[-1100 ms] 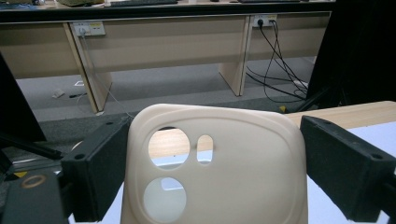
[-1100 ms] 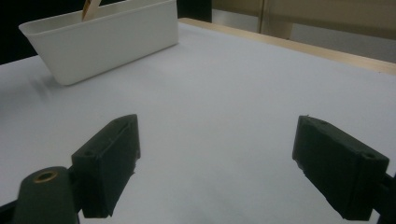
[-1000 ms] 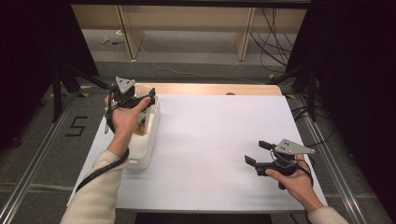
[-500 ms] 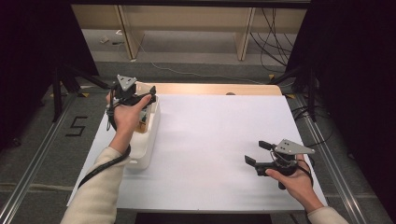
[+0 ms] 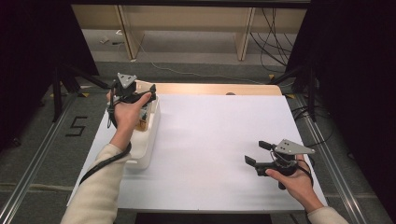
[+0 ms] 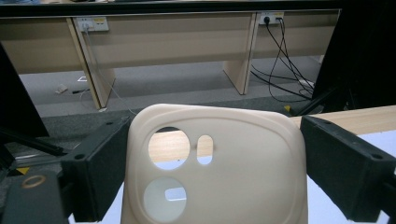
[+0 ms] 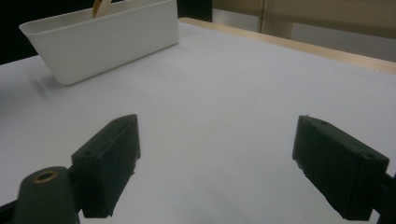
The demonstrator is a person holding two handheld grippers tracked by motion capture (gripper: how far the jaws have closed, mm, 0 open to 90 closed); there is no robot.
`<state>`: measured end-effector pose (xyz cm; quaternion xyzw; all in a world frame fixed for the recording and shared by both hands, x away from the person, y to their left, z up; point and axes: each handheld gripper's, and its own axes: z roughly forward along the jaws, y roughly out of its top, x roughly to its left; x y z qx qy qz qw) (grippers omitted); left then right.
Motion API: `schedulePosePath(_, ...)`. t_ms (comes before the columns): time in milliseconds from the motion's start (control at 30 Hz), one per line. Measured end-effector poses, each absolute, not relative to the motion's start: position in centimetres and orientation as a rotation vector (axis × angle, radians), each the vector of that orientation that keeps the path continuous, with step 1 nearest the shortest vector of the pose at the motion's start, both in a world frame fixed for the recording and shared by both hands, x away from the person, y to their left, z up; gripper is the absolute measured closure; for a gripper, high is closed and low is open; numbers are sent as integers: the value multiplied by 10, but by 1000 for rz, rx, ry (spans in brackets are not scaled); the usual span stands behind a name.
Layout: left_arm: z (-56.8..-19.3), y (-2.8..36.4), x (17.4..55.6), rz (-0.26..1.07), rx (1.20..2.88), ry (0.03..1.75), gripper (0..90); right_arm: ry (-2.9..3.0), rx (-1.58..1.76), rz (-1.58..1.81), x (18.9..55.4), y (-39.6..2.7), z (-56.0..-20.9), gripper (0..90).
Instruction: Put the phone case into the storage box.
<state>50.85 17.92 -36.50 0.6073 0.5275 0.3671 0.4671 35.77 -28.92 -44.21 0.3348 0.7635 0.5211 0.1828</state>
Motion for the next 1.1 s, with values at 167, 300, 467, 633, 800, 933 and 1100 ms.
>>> schedulePosePath(167,-365,180,511,893,1491,1299,114,2155,944,1471,358,-289,-442,158)
schedulePosePath(300,-366,180,513,889,1491,1303,114,2154,944,1473,358,-289,-442,158)
schedulePosePath(467,-366,180,514,885,1491,1306,114,2154,942,1474,358,-289,-442,159)
schedulePosePath(633,-365,181,516,883,1486,1311,114,2155,943,1471,358,-289,-442,158)
schedulePosePath(800,-366,180,518,885,1492,1310,114,2155,943,1473,358,-289,-442,158)
schedulePosePath(933,-366,180,520,884,1492,1316,114,2156,941,1473,358,-289,-442,159)
schedulePosePath(1100,-366,179,522,885,1498,1315,114,2156,941,1473,358,-289,-442,159)
